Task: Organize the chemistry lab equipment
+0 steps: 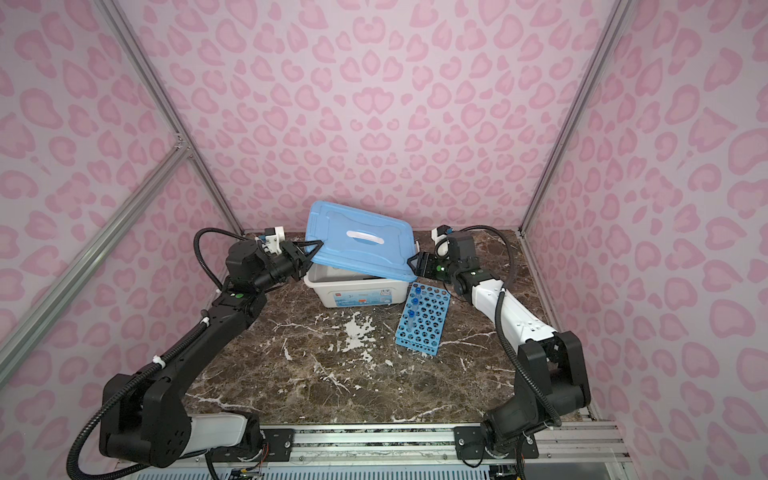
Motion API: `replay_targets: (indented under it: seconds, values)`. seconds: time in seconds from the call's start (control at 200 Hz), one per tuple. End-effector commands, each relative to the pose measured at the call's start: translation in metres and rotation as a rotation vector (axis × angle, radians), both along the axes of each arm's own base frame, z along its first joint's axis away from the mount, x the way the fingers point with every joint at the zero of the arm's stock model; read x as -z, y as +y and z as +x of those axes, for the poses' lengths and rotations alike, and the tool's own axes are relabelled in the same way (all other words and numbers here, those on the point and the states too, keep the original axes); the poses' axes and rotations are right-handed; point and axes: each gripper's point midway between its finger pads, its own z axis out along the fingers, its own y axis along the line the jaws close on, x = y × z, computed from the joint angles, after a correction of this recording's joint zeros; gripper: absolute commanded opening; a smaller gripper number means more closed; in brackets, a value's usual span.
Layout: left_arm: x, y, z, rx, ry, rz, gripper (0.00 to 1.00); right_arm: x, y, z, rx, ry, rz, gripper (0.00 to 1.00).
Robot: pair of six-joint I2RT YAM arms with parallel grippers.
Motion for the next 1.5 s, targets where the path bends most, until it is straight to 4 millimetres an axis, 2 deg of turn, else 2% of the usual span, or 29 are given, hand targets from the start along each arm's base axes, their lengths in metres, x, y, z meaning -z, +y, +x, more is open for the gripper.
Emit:
replay_targets:
  seconds: [0.0,0.395,0.77,0.96,1.115,1.21,1.375,1.5]
  values:
    - [-0.003,0.004,0.000,-0.018,-0.034,0.029,0.08,0.003,0.007,0.001,-0.030,0.010,0.008,0.66]
    - [0.024,0.010,-0.004,-0.021,0.019,0.083,0.10,0.007,0.022,0.003,-0.066,0.039,0.038,0.58]
    - [0.053,0.018,-0.009,-0.016,0.105,0.174,0.21,0.005,0.026,0.004,-0.067,0.033,0.038,0.54]
    - [0.067,0.021,-0.013,-0.010,0.148,0.216,0.33,0.008,0.027,0.003,-0.075,0.043,0.005,0.54]
    - [0.061,0.022,-0.014,-0.001,0.140,0.259,0.49,0.008,0.027,0.003,-0.082,0.040,-0.022,0.54]
    - [0.058,0.024,-0.014,0.000,0.141,0.284,0.54,0.010,0.027,0.003,-0.081,0.044,-0.031,0.54]
    - [0.066,0.029,-0.020,0.000,0.199,0.350,0.64,0.010,0.025,0.003,-0.077,0.043,-0.052,0.53]
    - [0.072,0.037,-0.025,-0.016,0.251,0.387,0.67,0.011,0.023,0.004,-0.075,0.046,-0.064,0.53]
